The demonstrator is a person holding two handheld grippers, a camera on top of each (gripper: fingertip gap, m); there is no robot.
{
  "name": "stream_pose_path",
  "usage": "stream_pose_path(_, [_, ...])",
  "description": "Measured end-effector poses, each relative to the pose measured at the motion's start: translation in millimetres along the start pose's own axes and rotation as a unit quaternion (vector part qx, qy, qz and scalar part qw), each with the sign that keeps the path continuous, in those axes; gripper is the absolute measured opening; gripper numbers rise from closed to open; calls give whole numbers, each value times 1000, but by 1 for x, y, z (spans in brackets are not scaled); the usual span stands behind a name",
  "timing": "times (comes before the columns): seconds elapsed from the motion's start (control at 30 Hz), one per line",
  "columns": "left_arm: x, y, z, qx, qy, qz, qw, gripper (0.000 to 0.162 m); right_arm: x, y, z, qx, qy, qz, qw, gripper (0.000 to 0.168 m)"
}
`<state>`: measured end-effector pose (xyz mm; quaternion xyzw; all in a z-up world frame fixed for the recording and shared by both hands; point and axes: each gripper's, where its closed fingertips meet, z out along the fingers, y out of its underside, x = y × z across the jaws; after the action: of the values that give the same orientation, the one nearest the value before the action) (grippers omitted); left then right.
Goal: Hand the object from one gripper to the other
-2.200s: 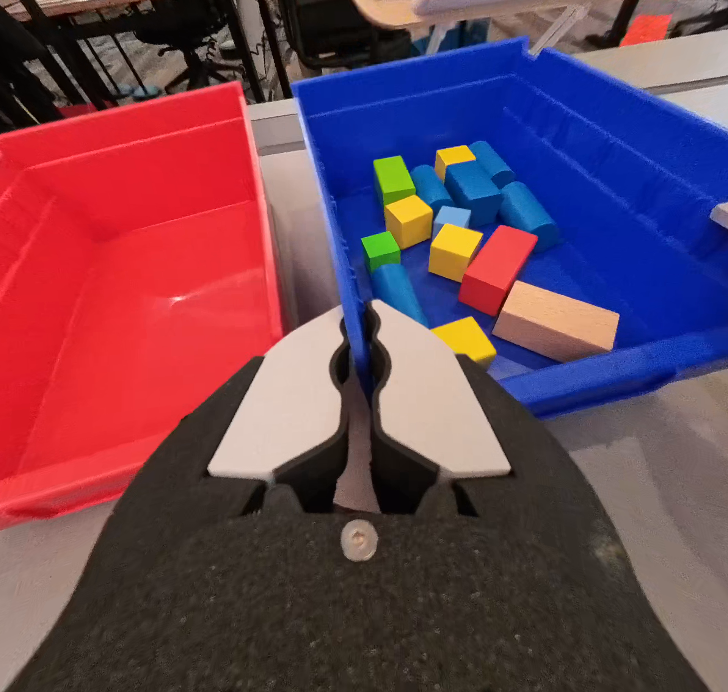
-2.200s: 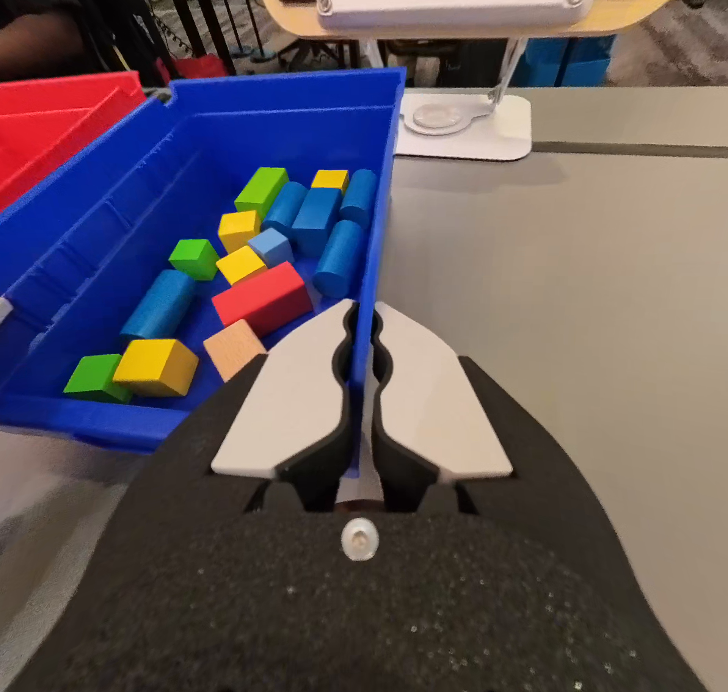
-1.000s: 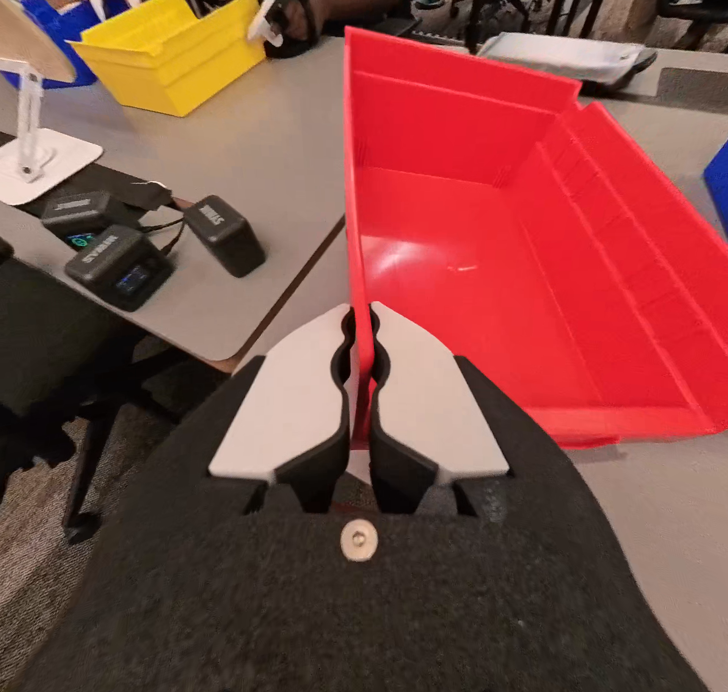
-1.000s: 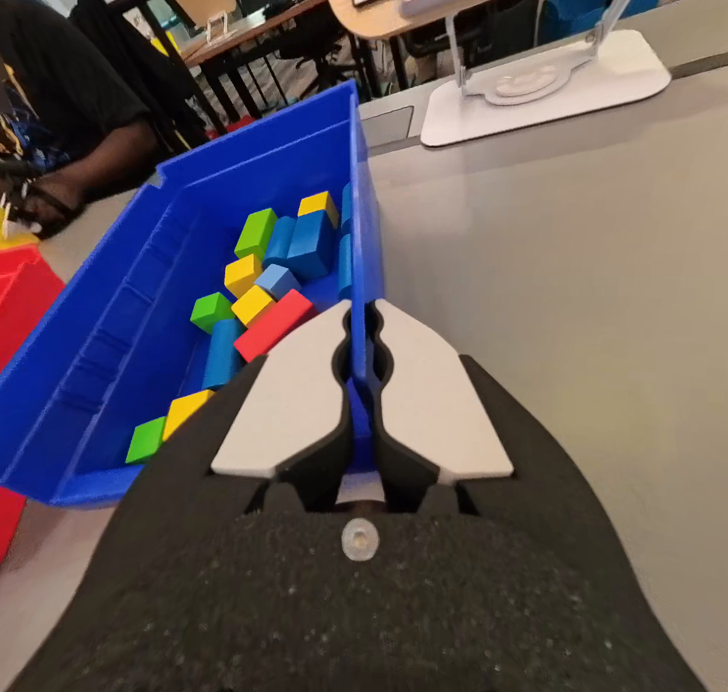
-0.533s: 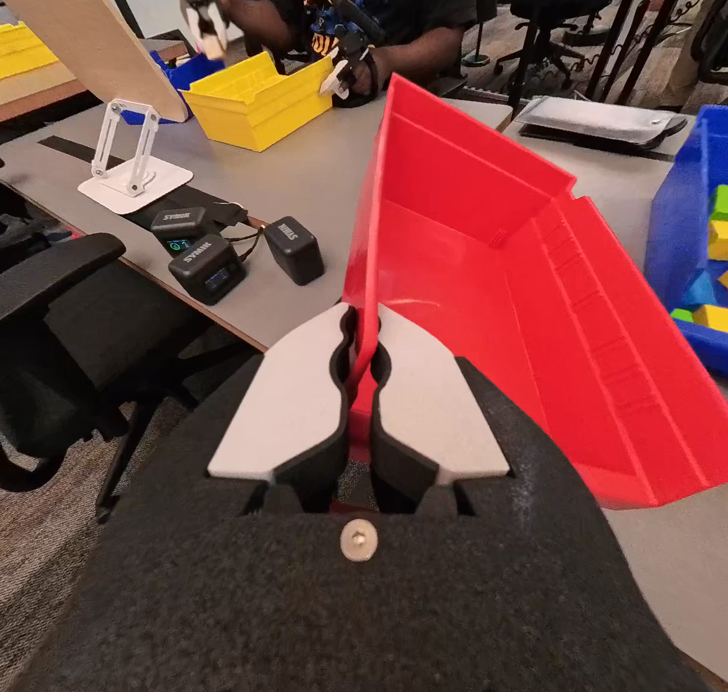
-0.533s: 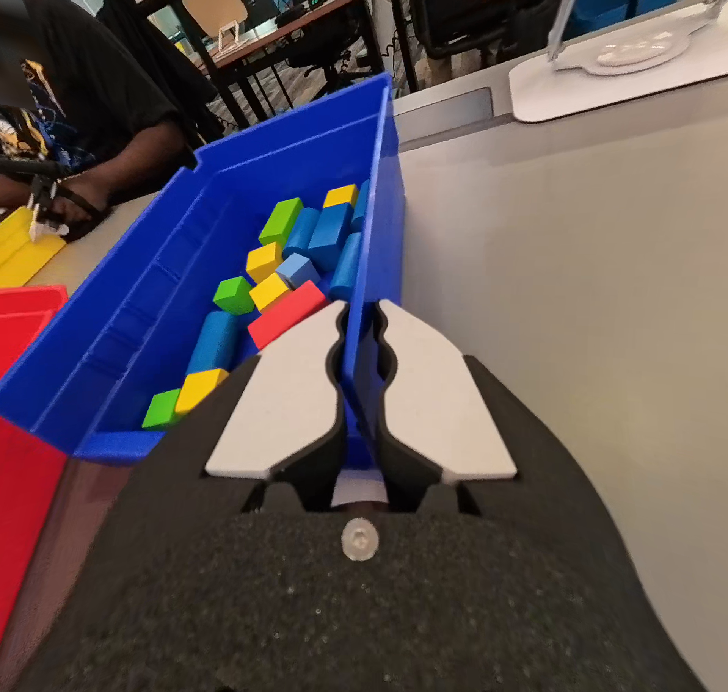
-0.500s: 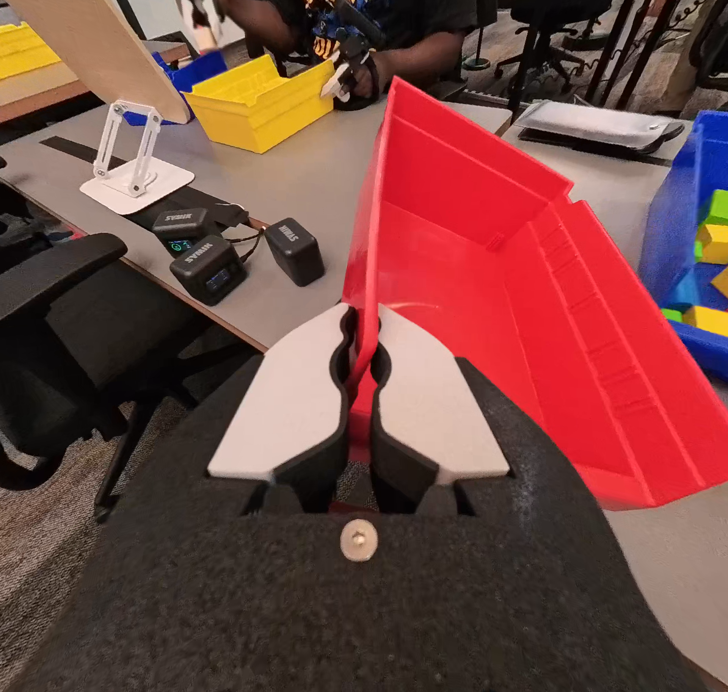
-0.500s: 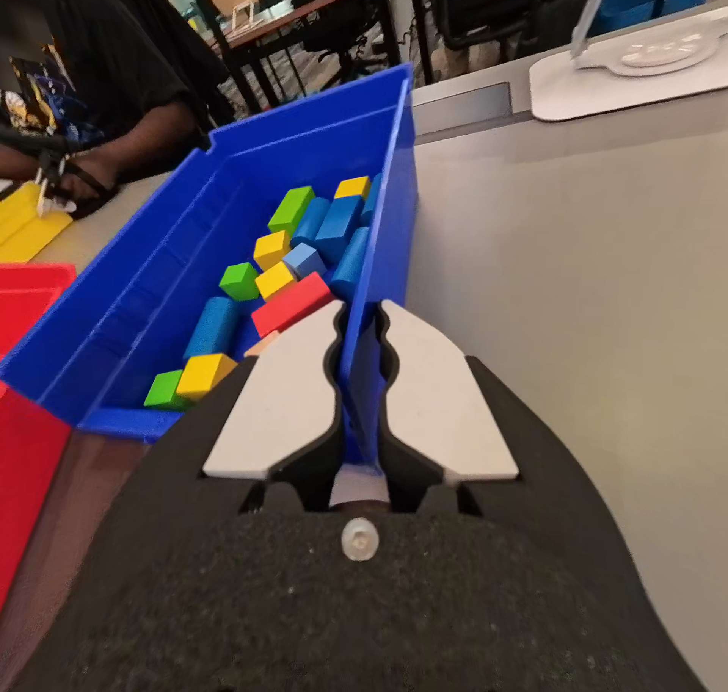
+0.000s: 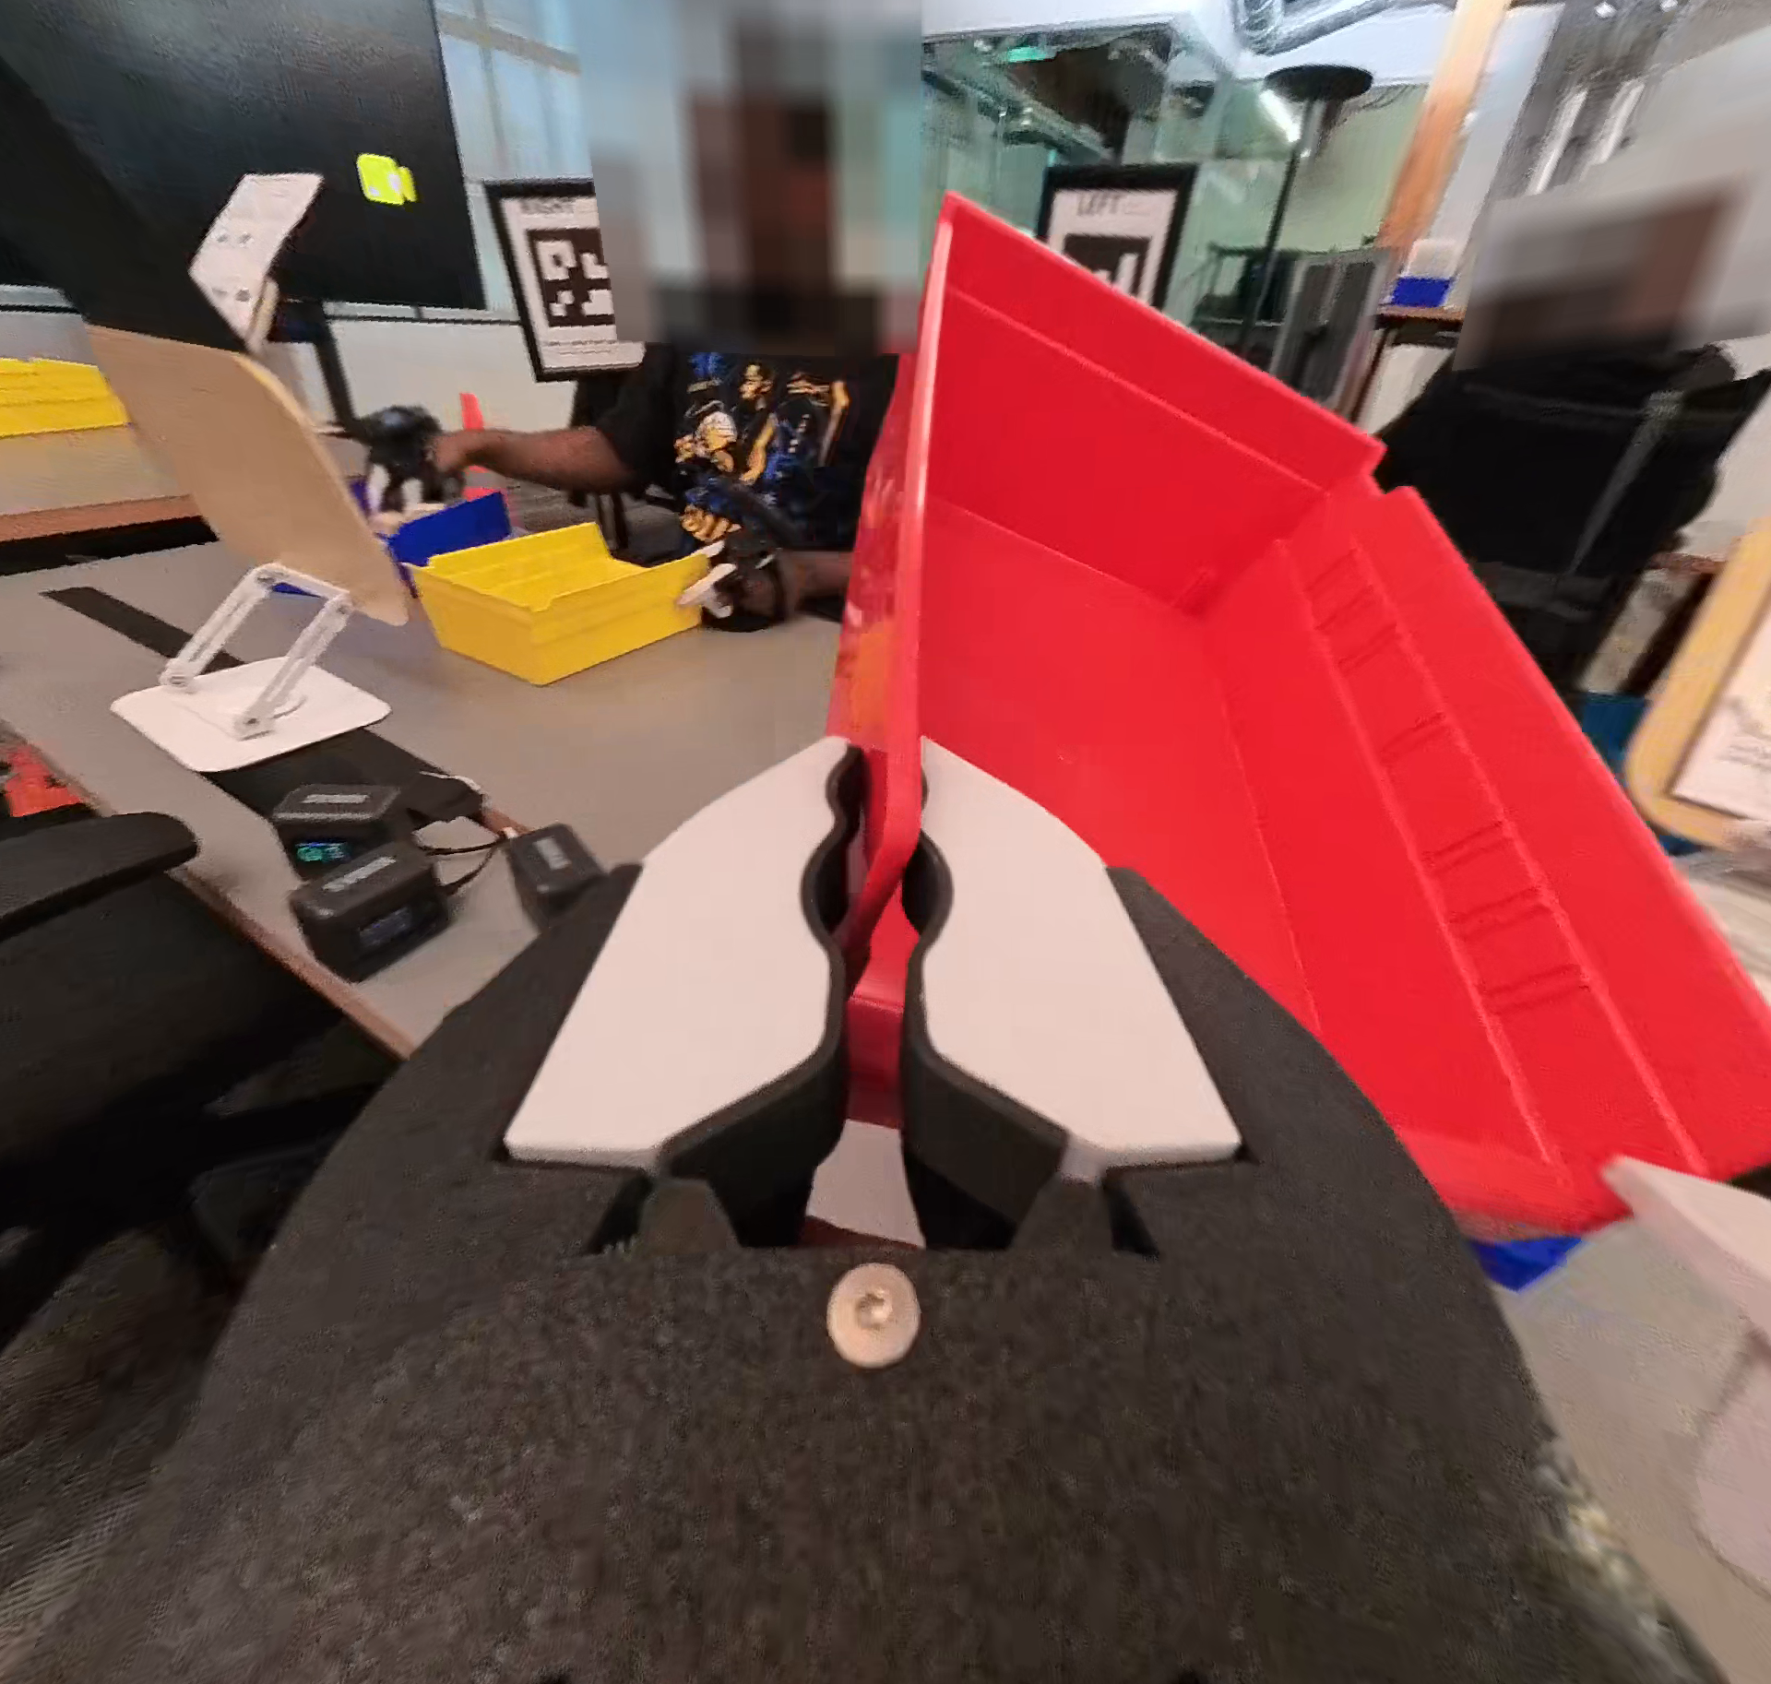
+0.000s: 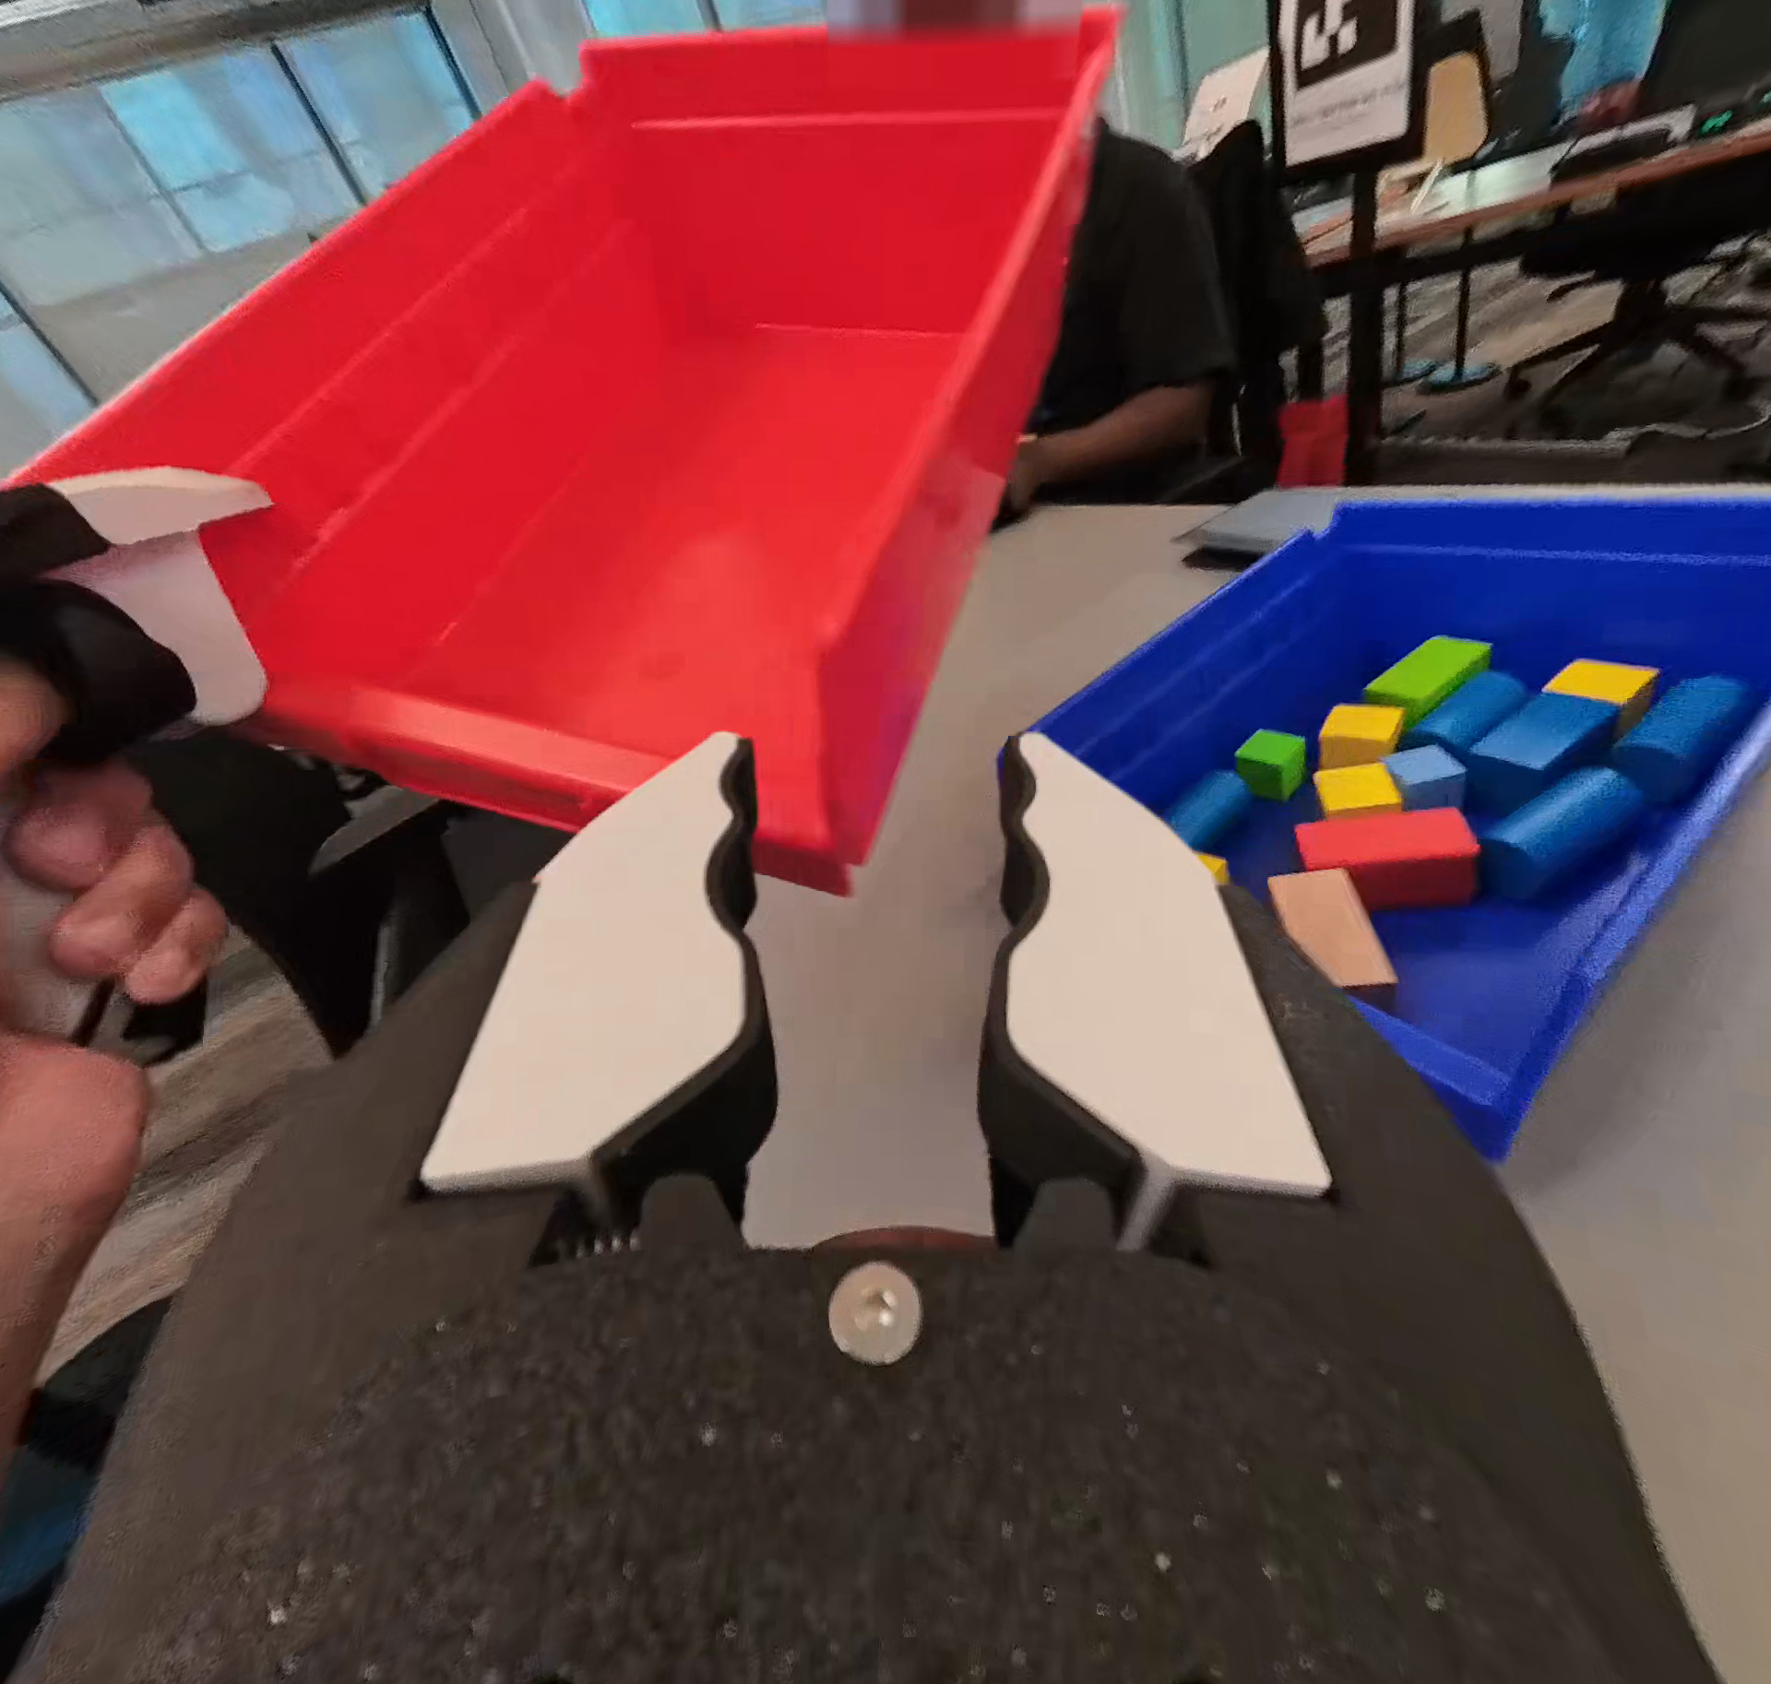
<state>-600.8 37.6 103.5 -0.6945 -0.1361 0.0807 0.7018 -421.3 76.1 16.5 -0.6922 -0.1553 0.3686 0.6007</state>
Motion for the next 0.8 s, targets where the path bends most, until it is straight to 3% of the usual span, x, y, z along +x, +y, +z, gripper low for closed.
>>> stream_pose_path(0.1, [73, 7, -7, -5, 75, -23, 997, 5, 38, -21, -24, 21, 87, -4, 996, 30])
stream_pose_path(0.2, [157, 24, -14, -19, 151, -30, 988, 4, 105, -54, -90, 58, 177, -18, 982, 9])
stream_pose_path(0.4, [386, 80, -51, -55, 312, 25, 948, 4, 250, -102, -270, 66, 395, -82, 913, 3])
stream_pose_path(0.5, [495, 127, -86, -100, 374, 48, 921, 4, 324, -97, -364, 23, 459, -64, 886, 3])
stream_pose_path(0.6, [571, 177, -118, -140, 407, 81, 899, 4, 384, -72, -437, -22, 490, -40, 870, 3])
stream_pose_path(0.7, [613, 220, -140, -175, 422, 106, 883, 5, 423, -40, -481, -47, 495, -6, 867, 3])
stream_pose_path(0.8, [632, 252, -150, -196, 430, 119, 873, 7, 447, -11, -502, -61, 491, 16, 869, 3])
